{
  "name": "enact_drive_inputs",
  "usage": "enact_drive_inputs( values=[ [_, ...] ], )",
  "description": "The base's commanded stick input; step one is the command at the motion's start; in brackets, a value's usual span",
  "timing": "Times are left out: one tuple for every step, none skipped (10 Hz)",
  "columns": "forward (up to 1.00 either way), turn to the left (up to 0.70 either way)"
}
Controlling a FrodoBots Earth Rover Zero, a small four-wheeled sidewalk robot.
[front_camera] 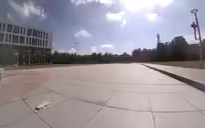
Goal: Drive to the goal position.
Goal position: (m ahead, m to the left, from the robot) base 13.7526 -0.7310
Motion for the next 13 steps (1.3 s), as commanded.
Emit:
enact_drive_inputs(
  values=[
    [0.7,-0.33],
    [0.7,-0.33],
    [0.7,-0.33],
    [0.7,-0.33],
    [0.7,-0.05],
    [0.7,0.0],
    [0.7,0.0],
    [0.7,0.0],
    [0.7,0.0],
    [0.7,0.0],
    [0.7,0.0],
    [0.7,0.0],
    [0.7,0.0]
  ],
)
